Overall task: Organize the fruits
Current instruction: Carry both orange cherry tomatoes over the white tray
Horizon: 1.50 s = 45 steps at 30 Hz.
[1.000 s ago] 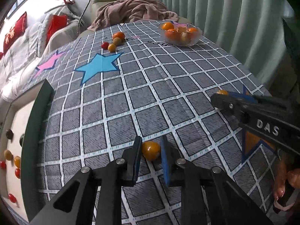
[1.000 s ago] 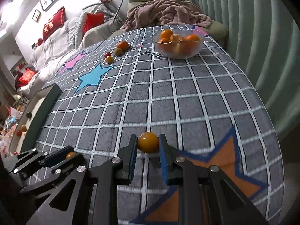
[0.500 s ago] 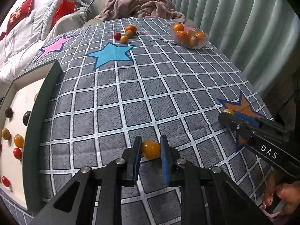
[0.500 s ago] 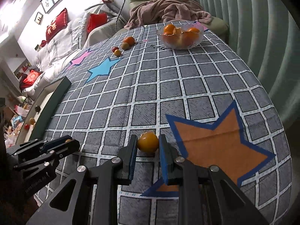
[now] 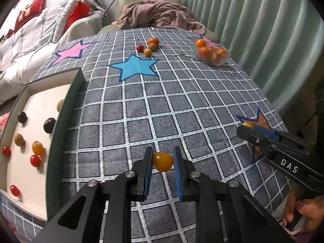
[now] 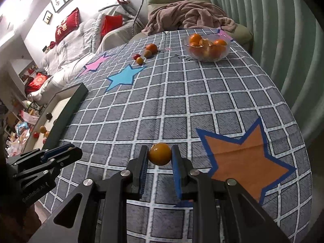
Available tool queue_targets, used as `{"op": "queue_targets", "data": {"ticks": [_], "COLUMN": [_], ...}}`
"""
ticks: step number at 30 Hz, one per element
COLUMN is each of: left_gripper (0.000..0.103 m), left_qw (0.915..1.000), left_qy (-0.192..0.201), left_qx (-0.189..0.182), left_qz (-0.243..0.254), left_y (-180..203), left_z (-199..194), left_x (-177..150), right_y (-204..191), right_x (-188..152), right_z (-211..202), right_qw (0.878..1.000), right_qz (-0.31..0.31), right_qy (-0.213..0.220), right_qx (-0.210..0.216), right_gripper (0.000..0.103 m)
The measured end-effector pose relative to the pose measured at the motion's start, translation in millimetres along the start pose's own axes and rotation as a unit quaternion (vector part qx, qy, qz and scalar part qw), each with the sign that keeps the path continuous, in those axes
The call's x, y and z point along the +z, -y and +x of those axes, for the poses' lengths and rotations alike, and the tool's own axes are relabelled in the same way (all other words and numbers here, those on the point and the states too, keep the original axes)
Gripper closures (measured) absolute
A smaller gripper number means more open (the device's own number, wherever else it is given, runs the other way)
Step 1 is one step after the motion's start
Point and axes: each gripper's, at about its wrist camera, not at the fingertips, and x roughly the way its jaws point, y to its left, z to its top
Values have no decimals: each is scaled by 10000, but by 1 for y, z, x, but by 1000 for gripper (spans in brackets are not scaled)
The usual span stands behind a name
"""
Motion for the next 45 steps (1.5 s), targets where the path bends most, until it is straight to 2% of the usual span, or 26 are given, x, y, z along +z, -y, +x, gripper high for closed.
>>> {"op": "queue_targets", "data": {"ticks": [20,30,36,45], "left_gripper": [82,82,82,82], "left_qw": [9984,9945,9893,9850], "left_qy": [379,548,531,238], "left_qx": [155,568,972,1301], "left_qz": [-402,-695,-945,-1107], "left_y": [-54,-113,-162,-206], "left_z": [-39,-58,-56,-18], "left_x": [3,4,15,48], "right_y": [-77,-138,-185,-236], "right_x": [23,44,60,89], "right_z": [-10,1,24,88], "right_qw": [9976,9921,9852,9787], "right_qz": [-636,-1063,-1410,-1580], "right_qy": [35,-114,-313,-699], "right_qx": [272,658,924,1110], "right_gripper": [78,78,78,78]}}
